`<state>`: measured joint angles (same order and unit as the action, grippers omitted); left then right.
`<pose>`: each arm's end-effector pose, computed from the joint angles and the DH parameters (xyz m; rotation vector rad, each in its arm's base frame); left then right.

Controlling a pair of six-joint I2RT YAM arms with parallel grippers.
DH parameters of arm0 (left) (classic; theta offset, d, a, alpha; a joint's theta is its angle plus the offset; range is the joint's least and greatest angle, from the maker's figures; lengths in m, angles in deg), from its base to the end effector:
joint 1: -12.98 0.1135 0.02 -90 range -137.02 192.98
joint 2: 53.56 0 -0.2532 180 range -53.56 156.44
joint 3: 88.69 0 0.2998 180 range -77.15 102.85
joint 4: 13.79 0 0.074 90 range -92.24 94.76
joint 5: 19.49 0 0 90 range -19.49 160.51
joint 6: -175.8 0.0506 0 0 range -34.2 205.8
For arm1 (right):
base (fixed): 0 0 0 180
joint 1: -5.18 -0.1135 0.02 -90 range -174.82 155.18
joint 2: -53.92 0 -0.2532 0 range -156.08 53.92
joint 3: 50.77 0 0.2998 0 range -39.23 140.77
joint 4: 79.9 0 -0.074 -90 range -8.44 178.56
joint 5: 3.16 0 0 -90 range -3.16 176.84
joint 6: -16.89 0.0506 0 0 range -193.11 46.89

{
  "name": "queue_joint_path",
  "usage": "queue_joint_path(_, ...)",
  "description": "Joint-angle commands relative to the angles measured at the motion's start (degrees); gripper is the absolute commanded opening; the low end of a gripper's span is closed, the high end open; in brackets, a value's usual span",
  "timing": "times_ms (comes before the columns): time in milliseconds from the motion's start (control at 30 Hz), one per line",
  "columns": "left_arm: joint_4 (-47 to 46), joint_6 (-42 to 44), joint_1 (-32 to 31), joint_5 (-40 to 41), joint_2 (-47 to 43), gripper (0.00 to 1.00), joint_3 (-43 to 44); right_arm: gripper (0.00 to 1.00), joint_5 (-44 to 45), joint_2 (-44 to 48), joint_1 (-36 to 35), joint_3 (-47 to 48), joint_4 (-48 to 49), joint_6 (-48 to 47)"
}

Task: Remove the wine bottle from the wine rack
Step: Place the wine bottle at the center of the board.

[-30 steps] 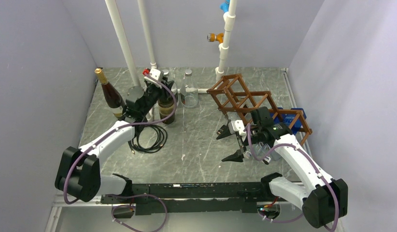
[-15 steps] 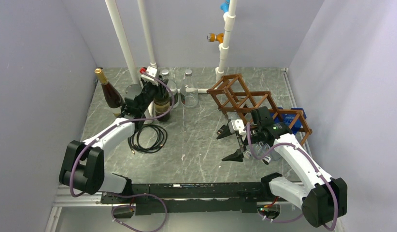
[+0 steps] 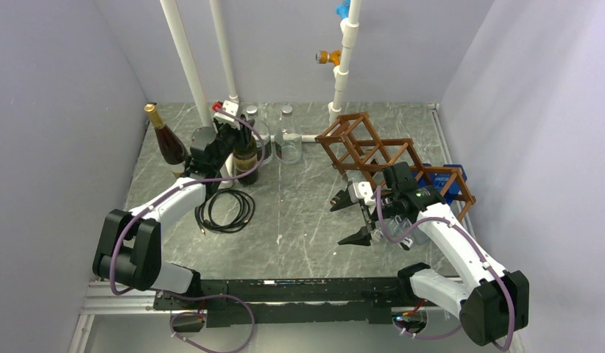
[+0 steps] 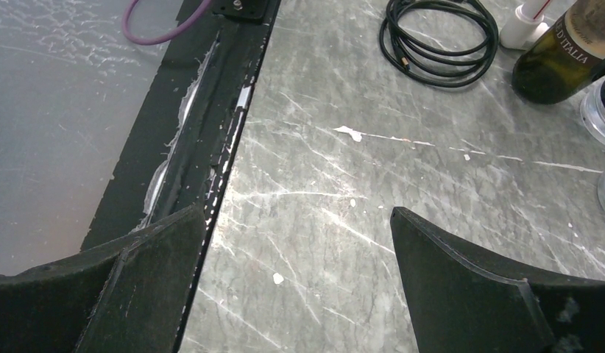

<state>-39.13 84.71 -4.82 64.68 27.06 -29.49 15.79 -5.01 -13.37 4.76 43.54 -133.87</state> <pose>0.3620 -0.1216 0.2623 0.3009 1.4820 -0.3412 0.2065 0.1198 0.2343 -1.5631 1.2886 1.1330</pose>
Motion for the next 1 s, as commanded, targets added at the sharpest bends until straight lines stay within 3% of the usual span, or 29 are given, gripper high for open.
queue_joint_path(0, -7.61, 0.38, 0.22, 1.60, -1.25, 0.30, 2.41, 0.99, -2.21, -0.24, 0.18, 1.43, -0.07, -2.09)
queue_joint_path(233, -6.80, 0.07, 0.24, 2.05, -2.48, 0.62, 1.47, 0.99, -2.18, -0.22, 0.25, 1.37, -0.07, -2.07)
queue_joint_path(700, 2.63, -2.58, 0.27, 1.69, -9.61, 0.99, 3.32, 0.99, -2.25, 0.21, 0.35, 1.47, -0.38, -2.22)
queue_joint_path(967, 10.99, -6.65, 0.27, -3.40, -12.87, 0.99, 6.54, 0.99, -2.30, 0.79, 0.79, 1.63, -1.47, -3.53)
